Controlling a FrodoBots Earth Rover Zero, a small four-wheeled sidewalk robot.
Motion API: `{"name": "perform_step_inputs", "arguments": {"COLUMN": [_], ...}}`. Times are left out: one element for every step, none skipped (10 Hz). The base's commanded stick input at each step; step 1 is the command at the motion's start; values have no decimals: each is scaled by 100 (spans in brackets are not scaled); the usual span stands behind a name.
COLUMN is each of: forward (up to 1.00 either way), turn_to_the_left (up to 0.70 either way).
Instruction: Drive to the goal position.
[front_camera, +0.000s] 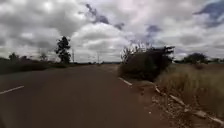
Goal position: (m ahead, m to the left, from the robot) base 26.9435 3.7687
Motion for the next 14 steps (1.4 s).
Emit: {"name": "perform_step_inputs", "arguments": {"forward": [85,85,85,85,85,85,85,85,85,85,85,85,85,85], "turn_to_the_left": [0,0,0,0,0,10,30,34,34,34,34,20,9,5]}}
